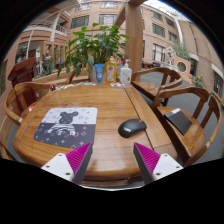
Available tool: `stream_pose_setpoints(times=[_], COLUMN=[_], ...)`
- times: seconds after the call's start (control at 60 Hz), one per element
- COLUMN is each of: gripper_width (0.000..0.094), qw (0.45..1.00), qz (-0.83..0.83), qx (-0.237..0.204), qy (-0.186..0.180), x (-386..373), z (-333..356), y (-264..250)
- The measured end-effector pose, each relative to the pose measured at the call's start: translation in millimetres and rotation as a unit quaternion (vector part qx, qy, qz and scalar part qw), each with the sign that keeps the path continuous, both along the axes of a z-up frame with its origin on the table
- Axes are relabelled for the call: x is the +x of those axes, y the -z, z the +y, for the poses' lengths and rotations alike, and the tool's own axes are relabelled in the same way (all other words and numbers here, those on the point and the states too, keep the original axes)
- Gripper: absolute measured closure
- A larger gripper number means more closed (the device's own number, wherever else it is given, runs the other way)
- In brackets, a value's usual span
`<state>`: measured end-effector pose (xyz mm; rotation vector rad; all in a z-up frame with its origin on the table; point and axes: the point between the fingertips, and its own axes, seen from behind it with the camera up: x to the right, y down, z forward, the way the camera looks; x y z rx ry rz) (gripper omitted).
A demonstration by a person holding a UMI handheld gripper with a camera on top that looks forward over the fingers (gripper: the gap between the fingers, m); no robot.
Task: Arrange mouse
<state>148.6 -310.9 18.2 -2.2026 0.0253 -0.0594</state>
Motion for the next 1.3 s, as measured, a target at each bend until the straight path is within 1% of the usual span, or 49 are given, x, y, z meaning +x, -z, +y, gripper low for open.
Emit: stream_pose_setpoints(times=[0.1,0.367,0.55,0.633,0.733,0.767,0.817,0.883,1.033,1.1,1.167,1.233,1.3], gripper_width=[0.0092,0.0084,0.01,0.0162,0.0298,0.0354,0.0472,0.0489,0.0592,0.0598,0.0598,0.0596,0.0597], qw=[1.0,0.999,0.998,0.998,0.998,0.998,0.998,0.998,0.998,0.998,0.997,0.996,0.994], qz=[0.007,0.02,0.023,0.017,0.005,0.004,0.002,-0.007,0.0,-0.002,-0.005,-0.013,-0.024], qx=[0.003,-0.007,-0.004,-0.006,-0.009,-0.01,-0.01,-0.01,-0.015,-0.015,-0.015,0.009,0.053], qy=[0.01,0.042,0.051,0.054,0.06,0.06,0.054,0.055,0.063,0.064,0.072,0.085,0.092], x=[17,44,49,51,52,51,47,46,46,48,52,60,61], z=[26,77,114,130,143,146,149,150,150,150,150,153,159], y=[10,27,29,31,31,31,32,32,32,31,26,0,-46])
